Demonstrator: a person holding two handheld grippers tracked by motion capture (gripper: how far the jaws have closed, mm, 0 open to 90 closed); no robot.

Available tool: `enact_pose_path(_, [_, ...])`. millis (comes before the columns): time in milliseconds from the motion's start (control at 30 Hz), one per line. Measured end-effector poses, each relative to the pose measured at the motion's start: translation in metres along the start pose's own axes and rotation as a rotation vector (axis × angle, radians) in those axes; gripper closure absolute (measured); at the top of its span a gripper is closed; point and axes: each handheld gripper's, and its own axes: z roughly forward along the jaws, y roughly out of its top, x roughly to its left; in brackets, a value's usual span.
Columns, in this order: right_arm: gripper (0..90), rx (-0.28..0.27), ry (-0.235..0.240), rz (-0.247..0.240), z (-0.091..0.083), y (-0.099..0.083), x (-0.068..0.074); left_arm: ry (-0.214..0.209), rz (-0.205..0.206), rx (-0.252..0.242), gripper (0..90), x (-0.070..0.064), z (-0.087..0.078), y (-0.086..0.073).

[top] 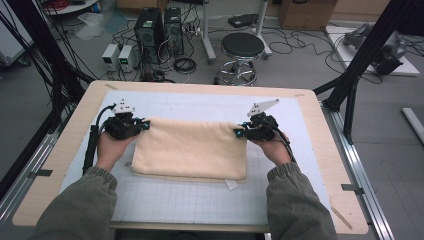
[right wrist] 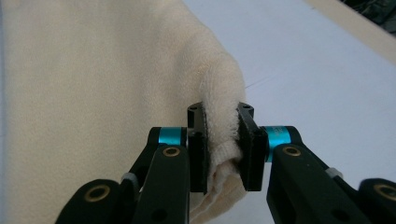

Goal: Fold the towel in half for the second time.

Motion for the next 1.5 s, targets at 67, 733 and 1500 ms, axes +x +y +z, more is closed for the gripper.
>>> enact_pose_path(67, [77.1,0.007,-0.022,-0.002,0.000,0.010,-0.007,0.012,-0.013,-0.023,79.6,0.003,0.000,0.010])
enact_pose_path(733, [48.8,-0.001,-0.050,0.109,0.017,-0.012,-0.014,-0.004,-0.027,0.101,44.3,0.006,0.011,-0.022])
enact_pose_path(1500, [50.2,0.049,-0.009,0.088,0.030,-0.048,0.014,-0.037,0.034,0.100,53.6,-0.020,0.007,-0.069])
